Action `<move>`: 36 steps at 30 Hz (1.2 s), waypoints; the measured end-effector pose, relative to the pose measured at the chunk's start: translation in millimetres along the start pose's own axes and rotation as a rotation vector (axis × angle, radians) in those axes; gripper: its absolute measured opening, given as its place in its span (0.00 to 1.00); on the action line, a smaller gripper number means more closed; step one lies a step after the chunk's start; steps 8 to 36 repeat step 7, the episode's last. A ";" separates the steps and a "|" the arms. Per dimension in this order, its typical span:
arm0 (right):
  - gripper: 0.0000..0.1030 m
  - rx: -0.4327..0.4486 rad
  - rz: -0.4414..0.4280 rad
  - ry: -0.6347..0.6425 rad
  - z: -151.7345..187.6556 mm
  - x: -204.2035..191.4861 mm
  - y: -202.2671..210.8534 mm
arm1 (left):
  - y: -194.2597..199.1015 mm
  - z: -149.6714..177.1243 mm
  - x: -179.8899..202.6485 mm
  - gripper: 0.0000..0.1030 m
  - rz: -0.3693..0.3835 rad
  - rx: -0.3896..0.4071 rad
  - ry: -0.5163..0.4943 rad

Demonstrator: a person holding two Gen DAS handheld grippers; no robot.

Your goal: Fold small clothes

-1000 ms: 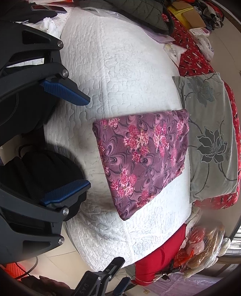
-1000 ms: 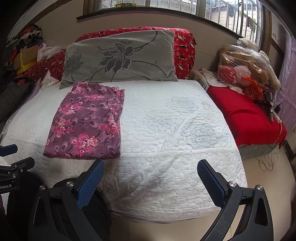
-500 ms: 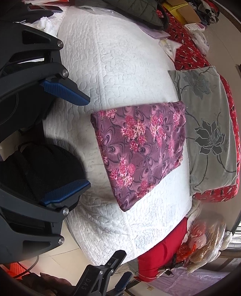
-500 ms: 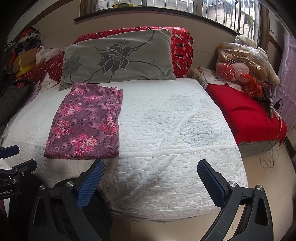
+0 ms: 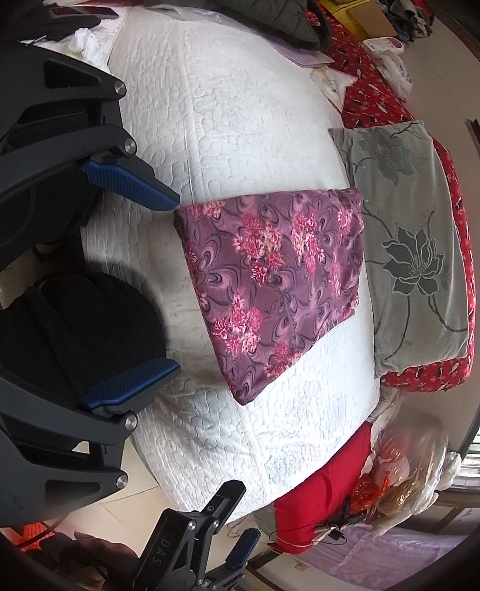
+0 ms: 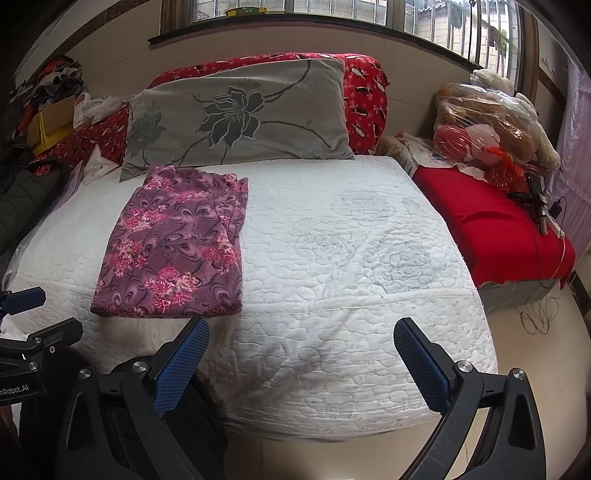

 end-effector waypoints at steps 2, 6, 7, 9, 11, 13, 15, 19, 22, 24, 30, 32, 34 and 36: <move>0.98 0.000 0.001 0.001 0.1 -0.1 0.0 | -0.4 0.8 -0.6 0.80 -0.002 -0.003 0.003; 0.98 0.000 0.001 -0.002 0.3 -0.2 0.0 | -1.8 1.9 -0.8 0.80 -0.006 -0.012 0.003; 0.98 -0.001 0.000 -0.004 0.3 -0.1 -0.5 | -2.6 2.5 -0.8 0.80 -0.006 -0.015 0.004; 0.98 -0.001 0.000 -0.004 0.3 -0.1 -0.5 | -2.6 2.5 -0.8 0.80 -0.006 -0.015 0.004; 0.98 -0.001 0.000 -0.004 0.3 -0.1 -0.5 | -2.6 2.5 -0.8 0.80 -0.006 -0.015 0.004; 0.98 -0.001 0.000 -0.004 0.3 -0.1 -0.5 | -2.6 2.5 -0.8 0.80 -0.006 -0.015 0.004; 0.98 -0.001 0.000 -0.004 0.3 -0.1 -0.5 | -2.6 2.5 -0.8 0.80 -0.006 -0.015 0.004; 0.98 -0.001 0.000 -0.004 0.3 -0.1 -0.5 | -2.6 2.5 -0.8 0.80 -0.006 -0.015 0.004; 0.98 -0.001 0.000 -0.004 0.3 -0.1 -0.5 | -2.6 2.5 -0.8 0.80 -0.006 -0.015 0.004; 0.98 -0.001 0.000 -0.004 0.3 -0.1 -0.5 | -2.6 2.5 -0.8 0.80 -0.006 -0.015 0.004; 0.98 -0.001 0.000 -0.004 0.3 -0.1 -0.5 | -2.6 2.5 -0.8 0.80 -0.006 -0.015 0.004; 0.98 -0.001 0.000 -0.004 0.3 -0.1 -0.5 | -2.6 2.5 -0.8 0.80 -0.006 -0.015 0.004; 0.98 -0.001 0.000 -0.004 0.3 -0.1 -0.5 | -2.6 2.5 -0.8 0.80 -0.006 -0.015 0.004; 0.98 -0.001 0.000 -0.004 0.3 -0.1 -0.5 | -2.6 2.5 -0.8 0.80 -0.006 -0.015 0.004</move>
Point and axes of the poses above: each gripper's, at about its wrist camera, not at the fingertips, and y roughly against the way its jaws point, x to its right, z to its underside, the point moved 10 cm from there along -y, roughly the way its jaws point, and after that the axes turned 2 degrees about x, right-handed, at the moved point
